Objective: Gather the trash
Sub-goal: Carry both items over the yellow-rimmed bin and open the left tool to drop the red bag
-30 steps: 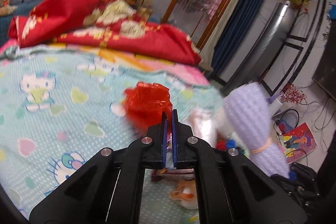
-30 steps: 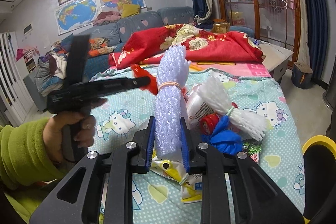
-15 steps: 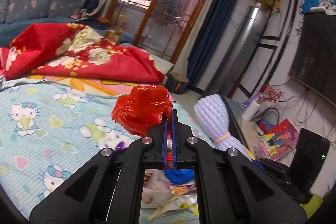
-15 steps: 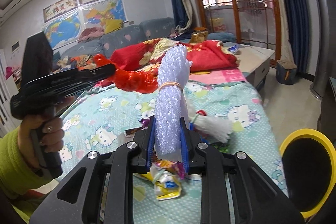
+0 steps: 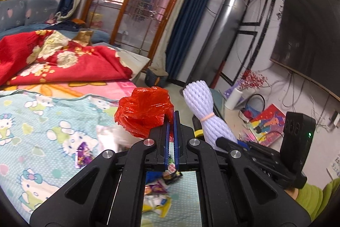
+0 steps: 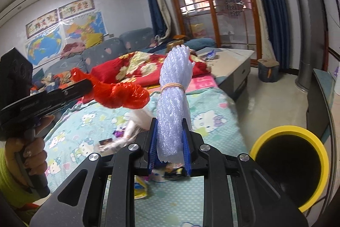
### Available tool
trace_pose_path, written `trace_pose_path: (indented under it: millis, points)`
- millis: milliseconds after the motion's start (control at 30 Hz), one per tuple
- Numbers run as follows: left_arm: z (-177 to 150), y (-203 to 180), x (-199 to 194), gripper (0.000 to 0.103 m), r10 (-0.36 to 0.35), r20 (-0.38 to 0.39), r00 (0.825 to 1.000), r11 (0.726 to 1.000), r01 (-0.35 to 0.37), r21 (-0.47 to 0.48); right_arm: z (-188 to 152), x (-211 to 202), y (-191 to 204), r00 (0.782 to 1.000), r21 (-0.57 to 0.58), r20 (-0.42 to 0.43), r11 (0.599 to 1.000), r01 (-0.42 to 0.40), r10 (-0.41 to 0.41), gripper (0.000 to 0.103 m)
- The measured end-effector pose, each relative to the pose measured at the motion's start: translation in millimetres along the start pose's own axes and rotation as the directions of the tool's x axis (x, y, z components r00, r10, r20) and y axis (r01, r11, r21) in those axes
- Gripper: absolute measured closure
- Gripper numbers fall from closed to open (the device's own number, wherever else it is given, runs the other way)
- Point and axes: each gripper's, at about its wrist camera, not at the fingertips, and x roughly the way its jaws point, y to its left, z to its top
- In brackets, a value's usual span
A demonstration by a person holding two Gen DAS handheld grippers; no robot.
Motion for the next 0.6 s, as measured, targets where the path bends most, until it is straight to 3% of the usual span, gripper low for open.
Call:
trace_pose_path:
  millis: [600]
  points:
    - [-11.5,-61.4,58.5,0.102,-0.111,-0.096,0.989,0.991,0.117,0.061,-7.5,-28.6,-79.0,0.98,0.153,0.011,0.969,0.195,-0.199,0.082]
